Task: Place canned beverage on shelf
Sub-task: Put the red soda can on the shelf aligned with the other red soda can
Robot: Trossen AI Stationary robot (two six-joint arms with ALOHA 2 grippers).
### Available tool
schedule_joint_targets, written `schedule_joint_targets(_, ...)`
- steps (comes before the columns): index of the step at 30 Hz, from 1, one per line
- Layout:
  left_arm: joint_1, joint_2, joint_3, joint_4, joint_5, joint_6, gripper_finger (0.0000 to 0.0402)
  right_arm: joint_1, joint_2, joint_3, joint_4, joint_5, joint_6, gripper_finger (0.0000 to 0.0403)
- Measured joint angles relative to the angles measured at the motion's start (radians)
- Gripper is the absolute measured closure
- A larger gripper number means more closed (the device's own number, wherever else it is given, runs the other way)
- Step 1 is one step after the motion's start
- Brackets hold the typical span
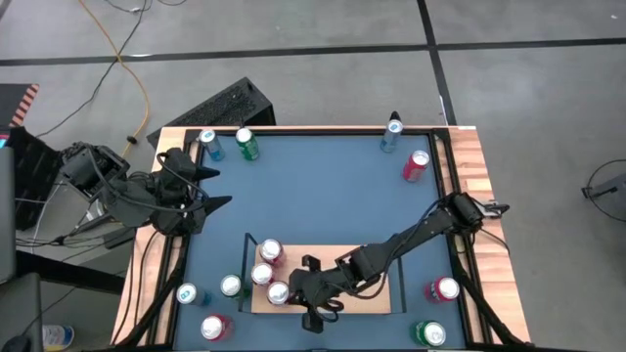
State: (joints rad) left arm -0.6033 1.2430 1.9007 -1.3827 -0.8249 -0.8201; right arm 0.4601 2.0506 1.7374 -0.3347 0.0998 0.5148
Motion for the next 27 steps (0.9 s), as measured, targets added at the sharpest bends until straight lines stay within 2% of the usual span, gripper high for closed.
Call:
schedule_joint_targets(5,0.000,0.000,0.000,0.000,0.001,-0.004,0.0068,-0.006,0.000,0.000,0.018,-0.008,-0.004,0.0403)
schedule_joint_targets(8,0.000,0.000,0.000,-0.015,0.039,-0.025,0.0068,0.004,-0.008,0.002,0.012,0.003,0.011,0.0403)
schedule_joint_targets(11,-0.015,0.001,-0.004,-0.111,0.088,-0.139,0.0068,0.015,-0.009,0.057,-0.066,0.008,0.016,0.0403)
schedule_joint_targets(16,-0.127,0.008,-0.075,-0.189,0.101,-0.343,0.0074,0.031,-0.013,0.178,-0.244,0.073,0.010,0.0403)
schedule_joint_targets(22,-0.247,0.060,-0.185,-0.184,0.151,-0.500,0.0129,0.026,-0.013,0.370,-0.507,0.167,-0.017,0.0403)
schedule_joint_targets(27,-0.313,0.126,-0.268,-0.174,0.198,-0.653,0.0200,0.020,-0.010,0.468,-0.585,0.213,-0.031,0.0403)
